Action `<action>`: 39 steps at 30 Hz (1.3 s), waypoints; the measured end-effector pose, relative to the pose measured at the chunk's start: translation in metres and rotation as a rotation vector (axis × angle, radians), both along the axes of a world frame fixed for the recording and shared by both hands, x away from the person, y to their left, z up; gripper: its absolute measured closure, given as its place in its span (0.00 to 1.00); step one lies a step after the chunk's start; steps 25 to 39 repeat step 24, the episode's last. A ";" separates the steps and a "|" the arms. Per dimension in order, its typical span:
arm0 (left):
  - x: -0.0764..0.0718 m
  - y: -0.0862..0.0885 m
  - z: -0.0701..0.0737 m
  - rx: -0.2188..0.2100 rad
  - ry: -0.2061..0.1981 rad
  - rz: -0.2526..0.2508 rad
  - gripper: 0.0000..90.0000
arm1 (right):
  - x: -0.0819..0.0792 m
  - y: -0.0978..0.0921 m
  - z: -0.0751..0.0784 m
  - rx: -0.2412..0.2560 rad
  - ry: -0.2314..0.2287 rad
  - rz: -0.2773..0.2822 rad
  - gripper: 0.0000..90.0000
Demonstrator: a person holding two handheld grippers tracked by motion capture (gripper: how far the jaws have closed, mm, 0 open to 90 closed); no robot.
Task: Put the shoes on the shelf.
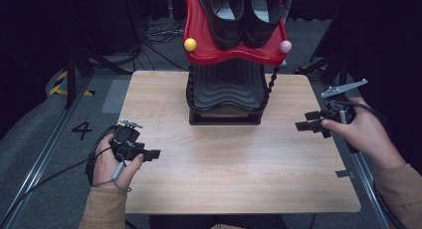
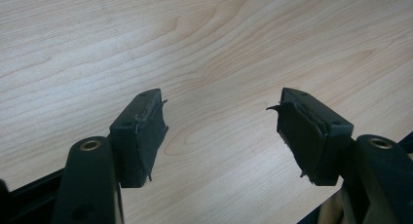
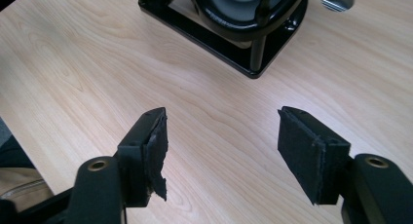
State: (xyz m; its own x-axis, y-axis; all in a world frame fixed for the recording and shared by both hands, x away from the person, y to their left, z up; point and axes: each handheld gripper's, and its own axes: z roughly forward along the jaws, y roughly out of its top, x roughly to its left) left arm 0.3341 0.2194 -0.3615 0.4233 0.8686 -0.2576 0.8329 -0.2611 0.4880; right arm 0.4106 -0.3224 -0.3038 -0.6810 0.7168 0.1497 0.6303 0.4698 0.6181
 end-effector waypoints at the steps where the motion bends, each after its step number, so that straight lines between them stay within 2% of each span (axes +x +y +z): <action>1: -0.001 0.000 0.000 0.003 0.000 -0.001 0.39 | 0.000 0.001 -0.008 -0.004 0.001 -0.001 0.39; 6: -0.002 0.001 -0.002 0.007 0.005 0.006 0.39 | -0.002 0.004 -0.035 -0.038 0.008 0.016 0.38; 9: -0.003 0.001 -0.002 0.005 0.005 0.008 0.39 | -0.003 0.006 -0.050 -0.015 0.004 0.035 0.38; 15: -0.002 0.001 -0.003 0.006 0.003 0.005 0.39 | -0.003 0.011 -0.074 -0.089 0.008 0.031 0.39; 19: 0.000 0.000 -0.005 0.007 0.004 0.003 0.39 | -0.002 0.012 -0.077 -0.103 -0.002 0.030 0.37; 23: -0.001 0.000 -0.006 0.007 -0.008 0.005 0.38 | -0.002 0.010 -0.080 -0.003 -0.002 -0.021 0.29; 39: -0.001 0.000 -0.006 0.007 -0.008 0.005 0.38 | -0.002 0.010 -0.080 -0.003 -0.002 -0.021 0.29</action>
